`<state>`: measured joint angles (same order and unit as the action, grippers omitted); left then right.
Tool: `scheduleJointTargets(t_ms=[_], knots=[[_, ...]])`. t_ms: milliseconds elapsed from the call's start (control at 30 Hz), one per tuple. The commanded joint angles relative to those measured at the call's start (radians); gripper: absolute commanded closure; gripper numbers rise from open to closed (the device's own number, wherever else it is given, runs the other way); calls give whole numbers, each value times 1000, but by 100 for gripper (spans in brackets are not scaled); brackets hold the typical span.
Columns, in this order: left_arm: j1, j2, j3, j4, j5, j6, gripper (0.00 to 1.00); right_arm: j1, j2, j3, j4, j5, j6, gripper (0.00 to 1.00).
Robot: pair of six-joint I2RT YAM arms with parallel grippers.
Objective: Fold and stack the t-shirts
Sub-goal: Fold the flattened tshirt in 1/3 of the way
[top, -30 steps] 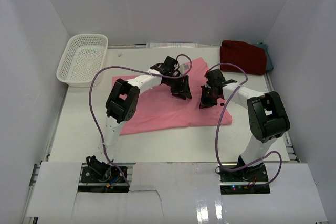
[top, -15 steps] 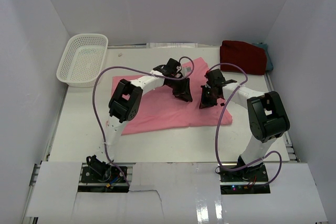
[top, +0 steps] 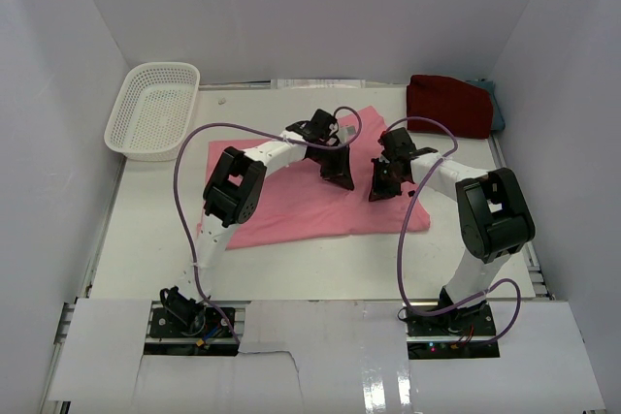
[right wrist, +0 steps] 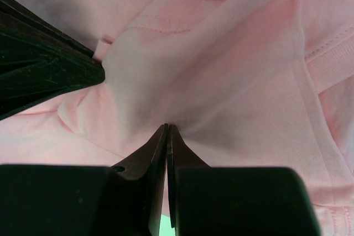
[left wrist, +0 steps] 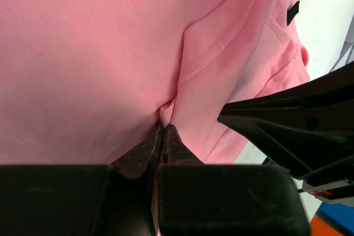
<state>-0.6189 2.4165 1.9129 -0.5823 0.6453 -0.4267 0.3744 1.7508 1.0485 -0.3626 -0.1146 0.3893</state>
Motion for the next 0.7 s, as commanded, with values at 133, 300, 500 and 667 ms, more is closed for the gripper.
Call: scheduleJointTargets(t_ms=[133,300,500,667], knots=[[-7,-94,51,-14,-137,17,89,3,4,-24,22,7,2,92],[-7,-135,46,-13,-188,13,88,3,1,-42,30,4,2,92],[-18,-183,44,-1,-225,9,87,4,7,-70,40,-2,8,92],[-24,-206,74,1,-214,9,86,4,13,-85,44,0,10,92]])
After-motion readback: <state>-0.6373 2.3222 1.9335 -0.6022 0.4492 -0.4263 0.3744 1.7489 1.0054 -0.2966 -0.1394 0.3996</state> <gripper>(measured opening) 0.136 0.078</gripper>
